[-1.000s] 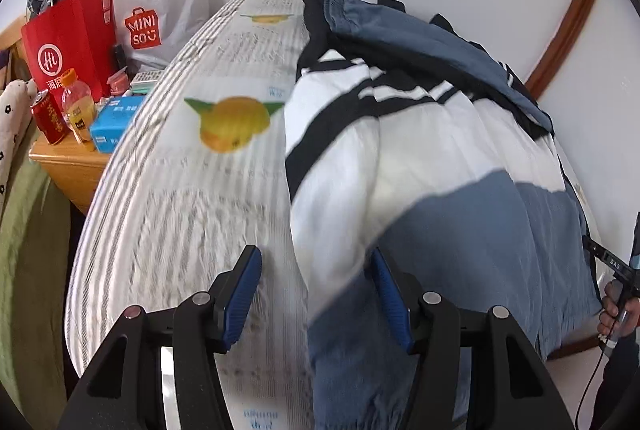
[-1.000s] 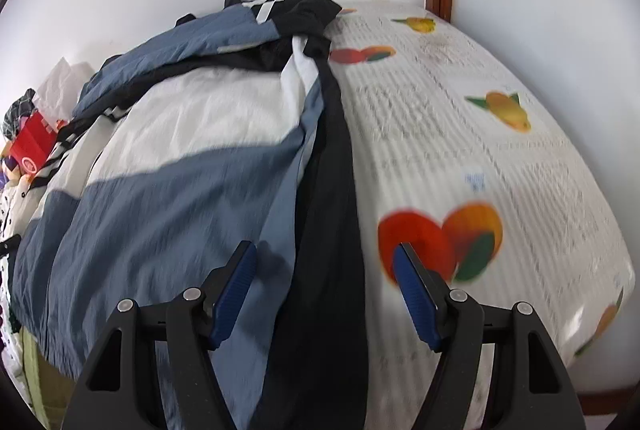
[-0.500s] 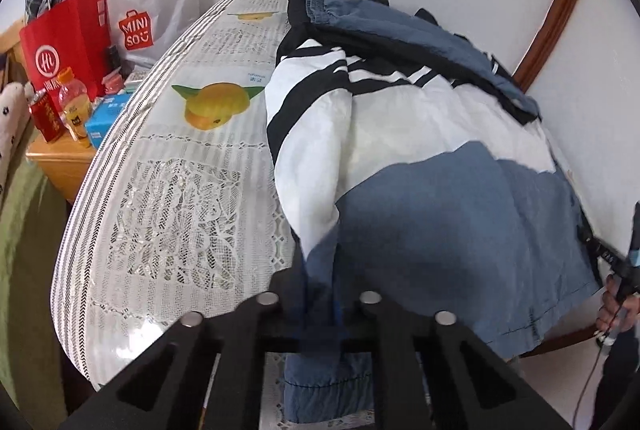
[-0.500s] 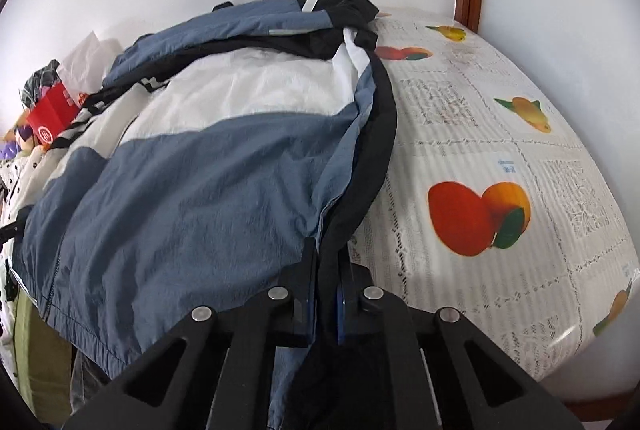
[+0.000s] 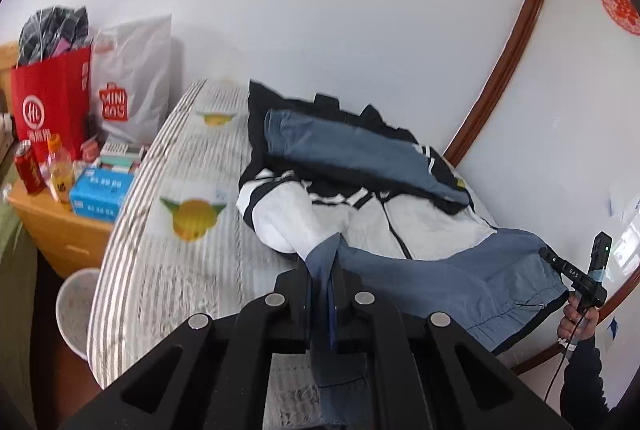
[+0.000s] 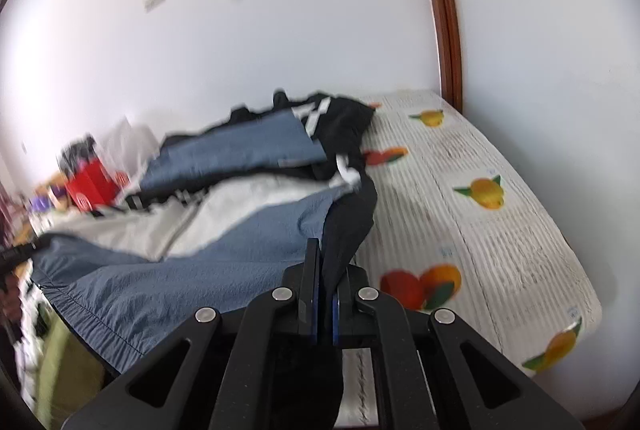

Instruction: Fold large clothes

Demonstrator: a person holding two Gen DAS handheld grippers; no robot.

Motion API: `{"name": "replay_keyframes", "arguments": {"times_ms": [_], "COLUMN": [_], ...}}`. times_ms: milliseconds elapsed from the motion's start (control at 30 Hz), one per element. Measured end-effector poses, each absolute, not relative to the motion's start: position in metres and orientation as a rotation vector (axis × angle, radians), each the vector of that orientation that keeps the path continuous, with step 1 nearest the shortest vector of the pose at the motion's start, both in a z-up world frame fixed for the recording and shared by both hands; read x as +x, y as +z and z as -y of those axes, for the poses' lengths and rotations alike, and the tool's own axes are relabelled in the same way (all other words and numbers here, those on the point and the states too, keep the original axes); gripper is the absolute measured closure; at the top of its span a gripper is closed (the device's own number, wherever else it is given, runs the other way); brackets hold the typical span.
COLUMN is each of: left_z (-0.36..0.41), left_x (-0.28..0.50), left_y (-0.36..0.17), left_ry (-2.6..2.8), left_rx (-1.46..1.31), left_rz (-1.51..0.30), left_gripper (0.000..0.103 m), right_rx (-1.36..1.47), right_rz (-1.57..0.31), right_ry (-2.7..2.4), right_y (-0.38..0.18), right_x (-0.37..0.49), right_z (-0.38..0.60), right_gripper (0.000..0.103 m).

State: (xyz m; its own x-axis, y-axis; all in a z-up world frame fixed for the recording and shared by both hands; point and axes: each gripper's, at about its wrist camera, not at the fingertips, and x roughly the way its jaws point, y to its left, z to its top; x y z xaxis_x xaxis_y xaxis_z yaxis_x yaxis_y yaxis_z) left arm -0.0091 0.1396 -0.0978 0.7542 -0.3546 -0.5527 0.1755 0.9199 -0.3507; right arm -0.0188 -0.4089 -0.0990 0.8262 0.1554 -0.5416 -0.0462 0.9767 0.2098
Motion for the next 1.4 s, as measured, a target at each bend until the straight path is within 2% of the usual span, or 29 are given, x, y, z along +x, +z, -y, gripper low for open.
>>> {"name": "replay_keyframes", "arguments": {"times_ms": [400,700,1067,1400], "left_z": [-0.121,-0.109,-0.109,-0.108], "left_x": [0.061,0.142,0.232,0.303], "left_y": [-0.040,-0.031,-0.052,-0.115], "left_ry": [-0.256,-0.171,-0.114,-0.063], "left_rx": [-0.237,-0.220,-0.226,-0.187], "left_rz": [-0.542,-0.577,-0.626,-0.750], "left_gripper": [0.097,0.097,0.097,0.097], "right_rx": [0.197,0.189,0.225,0.199], "right_rz": [-0.513,-0.542,-0.619,-0.743], "right_ry": [0.090,0.077,0.064,0.018], "right_y": [-0.037,-0.022,-0.045,-0.117], "right_x": [0.049,0.144,0.249,0.332], "right_z": [0.408,0.399,0.403,0.404], "right_gripper": [0.099,0.099,0.099,0.099]}}
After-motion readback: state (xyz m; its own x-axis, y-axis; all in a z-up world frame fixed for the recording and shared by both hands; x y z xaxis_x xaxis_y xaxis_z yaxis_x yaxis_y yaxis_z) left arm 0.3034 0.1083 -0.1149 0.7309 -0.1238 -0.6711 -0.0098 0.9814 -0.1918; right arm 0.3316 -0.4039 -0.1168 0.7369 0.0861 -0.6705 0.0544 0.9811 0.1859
